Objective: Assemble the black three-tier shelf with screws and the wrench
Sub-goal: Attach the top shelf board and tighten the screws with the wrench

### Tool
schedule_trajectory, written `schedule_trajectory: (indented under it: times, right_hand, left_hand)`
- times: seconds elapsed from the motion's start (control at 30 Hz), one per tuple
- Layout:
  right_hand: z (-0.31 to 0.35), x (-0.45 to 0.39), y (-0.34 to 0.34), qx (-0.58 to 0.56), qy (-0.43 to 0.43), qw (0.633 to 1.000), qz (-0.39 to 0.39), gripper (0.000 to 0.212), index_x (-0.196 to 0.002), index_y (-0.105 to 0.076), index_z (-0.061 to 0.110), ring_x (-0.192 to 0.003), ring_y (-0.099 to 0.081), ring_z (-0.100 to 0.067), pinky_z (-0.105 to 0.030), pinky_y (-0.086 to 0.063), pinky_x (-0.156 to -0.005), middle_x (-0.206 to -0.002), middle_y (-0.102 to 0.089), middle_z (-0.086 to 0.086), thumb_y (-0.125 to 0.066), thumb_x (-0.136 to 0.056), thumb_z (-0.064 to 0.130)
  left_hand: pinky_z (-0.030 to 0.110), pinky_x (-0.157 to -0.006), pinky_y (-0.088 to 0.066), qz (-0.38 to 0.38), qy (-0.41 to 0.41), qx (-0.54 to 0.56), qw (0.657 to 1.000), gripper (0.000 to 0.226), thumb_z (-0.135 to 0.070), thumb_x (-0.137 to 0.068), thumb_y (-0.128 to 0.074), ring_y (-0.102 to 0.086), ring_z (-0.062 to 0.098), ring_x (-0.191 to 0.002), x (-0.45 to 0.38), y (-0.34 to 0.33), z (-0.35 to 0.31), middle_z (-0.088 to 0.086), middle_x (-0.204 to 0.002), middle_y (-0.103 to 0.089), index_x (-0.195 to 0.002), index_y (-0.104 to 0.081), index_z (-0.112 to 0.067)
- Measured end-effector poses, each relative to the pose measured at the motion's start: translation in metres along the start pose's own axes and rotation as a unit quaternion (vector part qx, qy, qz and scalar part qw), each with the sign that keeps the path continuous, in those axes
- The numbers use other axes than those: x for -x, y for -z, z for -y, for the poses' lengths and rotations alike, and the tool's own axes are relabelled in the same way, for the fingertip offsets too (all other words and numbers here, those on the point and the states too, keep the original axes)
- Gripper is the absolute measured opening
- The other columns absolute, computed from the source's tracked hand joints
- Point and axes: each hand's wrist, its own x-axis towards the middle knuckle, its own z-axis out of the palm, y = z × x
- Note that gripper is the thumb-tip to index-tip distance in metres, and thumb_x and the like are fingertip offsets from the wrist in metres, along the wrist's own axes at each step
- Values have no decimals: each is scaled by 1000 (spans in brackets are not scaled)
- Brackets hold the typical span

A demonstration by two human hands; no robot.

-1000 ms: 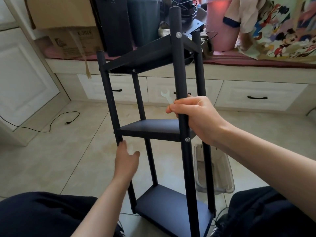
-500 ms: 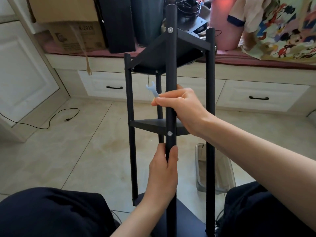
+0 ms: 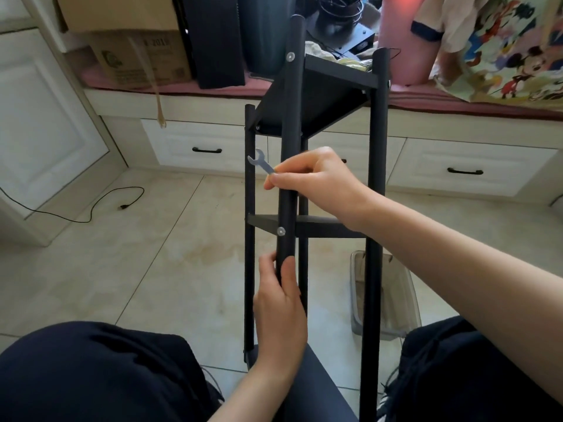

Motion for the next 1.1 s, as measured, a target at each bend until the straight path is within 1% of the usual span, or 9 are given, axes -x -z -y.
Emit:
schedule_trajectory:
  times: [0.07,0.13,0.37,0.47,0.6,0.7,0.8,0.97,1.1]
  right_hand:
    - [3,2,0,2,-11,1000,24,15,-85,-79,19,-99,-66,-10,-34,-53,-94,-93,-74,6,-66,-92,21]
    - [3,7,1,16,-15,999,33,13,-89,-78,18,-100,-65,-19,-42,-53,-95,-96,-73,-1,-66,-92,22]
    - [-22,43,16,35,-16,999,3,15,-91,-79,20,-90,-63,-8,-28,-53,-81,-96,-67,5,-65,-91,26]
    - [-40,61,18,44,-36,998,3,15,-88,-79,21,-72,-60,-13,-25,-48,-68,-81,-71,-3,-66,-91,27]
    - [-66,78,6,64,-73,995,-12,14,-81,-79,21,-61,-56,-8,-28,-49,-62,-68,-68,-3,-68,-90,27]
    - [-77,86,-10,91,-89,992,-26,20,-73,-76,25,-58,-57,-1,-12,-45,-55,-58,-64,8,-68,-90,28]
    - [-83,87,-27,95,-102,990,-38,28,-64,-69,30,-53,-53,1,-8,-39,-52,-48,-55,14,-67,-91,25]
    - [-84,75,-47,95,-113,988,-51,20,-93,-79,13,-53,-50,-5,-8,-39,-52,-57,-57,10,-61,-96,22]
    - [-78,61,-56,100,-111,988,-36,27,-90,-76,2,-74,-66,-30,-26,-50,-62,-76,-71,-16,-56,-96,19]
  left_hand:
    - [40,-52,-41,-37,-25,-23,999,27,-58,-97,-33,-42,9,-50,-3,2,7,5,-66,-51,-99,-50,-38]
    - [28,-49,-37,-57,-41,-46,996,33,-65,-94,-29,-44,9,-49,-10,5,11,0,-67,-52,-98,-49,-39]
    - [30,-50,-38,-86,-62,-89,990,51,-65,-95,-29,-53,8,-58,-25,9,19,-14,-72,-57,-114,-57,-26]
    - [30,-54,-37,-93,-56,-85,990,41,-57,-100,-34,-53,8,-60,-28,8,21,-19,-70,-57,-112,-58,-26]
    - [21,-55,-41,-109,-38,-68,991,28,-47,-104,-41,-56,5,-65,-33,8,26,-18,-73,-60,-108,-60,-27]
    - [26,-56,-42,-124,-20,-61,990,28,-46,-105,-41,-55,9,-62,-34,8,29,-10,-64,-57,-103,-60,-26]
    - [23,-57,-42,-136,-15,-56,989,29,-42,-105,-43,-56,11,-63,-36,8,31,-6,-65,-57,-103,-62,-20]
    - [18,-58,-40,-157,-8,-55,986,33,-42,-105,-44,-55,10,-63,-39,8,33,-6,-62,-57,-105,-65,-17]
    - [16,-55,-40,-161,-9,-50,986,33,-40,-105,-45,-54,7,-61,-41,9,33,-6,-60,-55,-101,-65,-14]
